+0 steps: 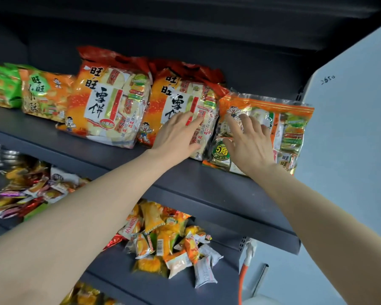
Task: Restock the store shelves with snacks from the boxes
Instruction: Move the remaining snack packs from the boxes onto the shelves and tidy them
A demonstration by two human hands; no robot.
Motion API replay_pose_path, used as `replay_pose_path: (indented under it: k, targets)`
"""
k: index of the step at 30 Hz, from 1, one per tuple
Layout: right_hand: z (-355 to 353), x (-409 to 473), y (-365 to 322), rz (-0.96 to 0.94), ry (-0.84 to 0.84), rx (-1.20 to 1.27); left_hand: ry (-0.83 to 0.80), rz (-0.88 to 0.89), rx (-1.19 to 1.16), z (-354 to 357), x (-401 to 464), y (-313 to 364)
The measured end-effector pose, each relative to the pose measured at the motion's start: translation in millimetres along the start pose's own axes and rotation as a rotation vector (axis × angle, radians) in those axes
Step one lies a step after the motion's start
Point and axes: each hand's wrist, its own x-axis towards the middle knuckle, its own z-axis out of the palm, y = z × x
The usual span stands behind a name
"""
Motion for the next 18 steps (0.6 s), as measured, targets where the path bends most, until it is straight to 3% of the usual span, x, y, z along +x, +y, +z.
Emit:
replay_pose_path:
  k: [13, 18]
  targets:
    - [-7, -20, 75, 0.205, -0.393, -0.172, -0.301, 0.122, 0.009, 34, 49, 54]
    - [20, -17, 92, 0.203, -0.398, -0.126, -0.352, 0.129, 0.067, 66, 80, 72]
